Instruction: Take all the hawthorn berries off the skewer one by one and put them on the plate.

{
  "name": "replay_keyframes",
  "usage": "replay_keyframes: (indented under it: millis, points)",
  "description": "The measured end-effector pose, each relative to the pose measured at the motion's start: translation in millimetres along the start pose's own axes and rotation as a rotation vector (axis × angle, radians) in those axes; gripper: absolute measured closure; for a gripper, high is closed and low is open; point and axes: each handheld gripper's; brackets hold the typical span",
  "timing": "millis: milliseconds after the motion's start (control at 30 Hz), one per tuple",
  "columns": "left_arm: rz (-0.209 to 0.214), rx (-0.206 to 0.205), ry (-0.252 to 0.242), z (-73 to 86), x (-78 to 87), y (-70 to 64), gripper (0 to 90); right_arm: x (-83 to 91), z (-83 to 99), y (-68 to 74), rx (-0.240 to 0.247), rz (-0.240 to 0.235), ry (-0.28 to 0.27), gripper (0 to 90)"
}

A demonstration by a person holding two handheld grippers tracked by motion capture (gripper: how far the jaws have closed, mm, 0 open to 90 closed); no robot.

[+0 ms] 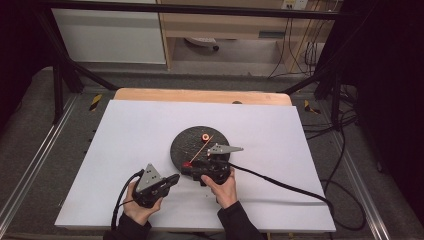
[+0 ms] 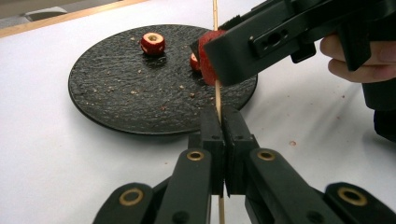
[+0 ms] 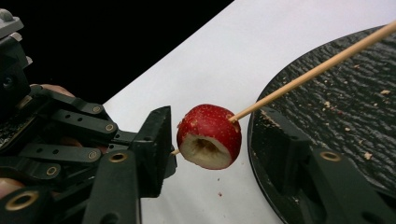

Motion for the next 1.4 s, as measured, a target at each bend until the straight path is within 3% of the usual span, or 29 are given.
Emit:
replay_keyframes:
  millis: [200,367,1400]
  points:
    - [0.001,-0.001,-0.002,-0.1,0.1,-0.5,88.5,-0.8,0.3,-0.6,-0.01,-0.022,0.012,58.6]
    - [0.002,0.001,-0.007,-0.3,0.6,-0.5,88.5,-0.5,-0.2,-0.6,-0.013,-0.027,0.011,59.7]
    - [-0.002,0.005,-0.04,-2.3,8.4,1.8,88.5,29.4,-33.0,-11.3,0.002,0.058,-0.055,60.0]
Point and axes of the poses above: each handheld gripper's, and its own axes: x roughly backward along the jaws, z roughly out of its underside, y roughly to its left, and after that the axes turned 9 degrees about y, right-handed
